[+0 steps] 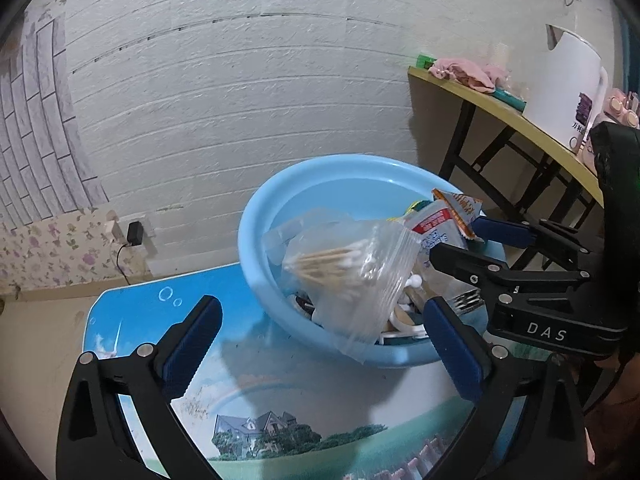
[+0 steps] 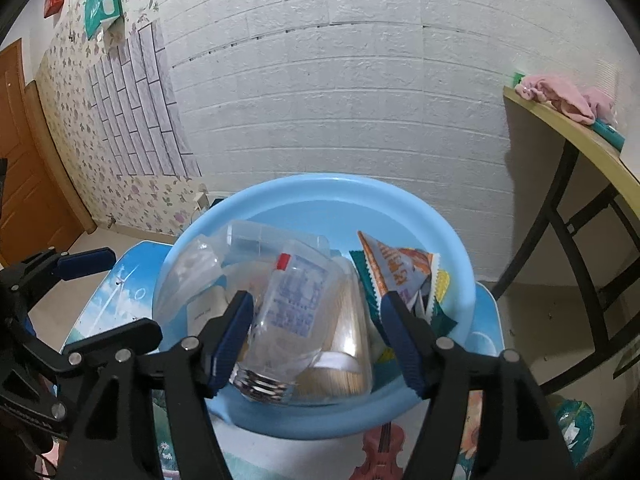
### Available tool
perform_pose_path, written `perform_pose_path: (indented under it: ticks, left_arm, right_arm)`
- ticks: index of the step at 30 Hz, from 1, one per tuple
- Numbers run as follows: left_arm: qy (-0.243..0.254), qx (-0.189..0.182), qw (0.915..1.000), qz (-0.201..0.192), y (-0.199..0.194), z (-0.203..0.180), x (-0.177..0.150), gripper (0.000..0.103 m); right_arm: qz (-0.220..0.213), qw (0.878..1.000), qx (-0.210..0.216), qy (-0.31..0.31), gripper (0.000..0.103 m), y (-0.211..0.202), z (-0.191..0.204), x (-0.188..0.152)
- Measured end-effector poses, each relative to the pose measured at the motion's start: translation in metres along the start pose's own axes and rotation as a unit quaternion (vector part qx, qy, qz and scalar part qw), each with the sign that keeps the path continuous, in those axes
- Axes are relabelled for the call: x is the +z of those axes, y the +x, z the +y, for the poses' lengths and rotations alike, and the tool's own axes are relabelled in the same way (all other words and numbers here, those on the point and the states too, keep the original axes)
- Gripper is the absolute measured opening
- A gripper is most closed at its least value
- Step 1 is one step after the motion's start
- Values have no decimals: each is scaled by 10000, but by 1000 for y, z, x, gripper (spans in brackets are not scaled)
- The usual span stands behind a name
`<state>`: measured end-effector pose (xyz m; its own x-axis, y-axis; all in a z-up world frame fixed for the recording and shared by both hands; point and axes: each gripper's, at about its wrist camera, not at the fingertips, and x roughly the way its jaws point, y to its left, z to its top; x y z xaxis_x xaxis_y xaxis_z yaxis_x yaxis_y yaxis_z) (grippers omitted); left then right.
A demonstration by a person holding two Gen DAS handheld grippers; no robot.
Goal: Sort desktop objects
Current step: 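Open the left gripper to drop the swab bag while the right releases the bottle into the basin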
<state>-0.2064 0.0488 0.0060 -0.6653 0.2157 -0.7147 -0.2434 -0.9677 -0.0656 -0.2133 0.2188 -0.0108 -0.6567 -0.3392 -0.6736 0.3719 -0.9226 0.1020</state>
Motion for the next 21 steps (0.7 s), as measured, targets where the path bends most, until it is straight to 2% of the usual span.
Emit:
perform_pose_path:
  ticks: [4,10,16,21]
  left_arm:
    - [-5,84,9999,112,-2,-2,-2,101]
    - [-40,192,9995,260,-5,-4,-8,101]
    - [8,217,9995,248,-13,-9,-12,101]
    - [104,270,9994,171,-20,-13,-13,103]
  right_arm:
    - [47,10000,8,28,70,0,0,-5]
    - [53,10000,-47,52,71,-5,1,-13]
    - [70,9999,-92,62,71,-13,1,-18]
    - [42,9999,-137,91,79,-19,-2,-18]
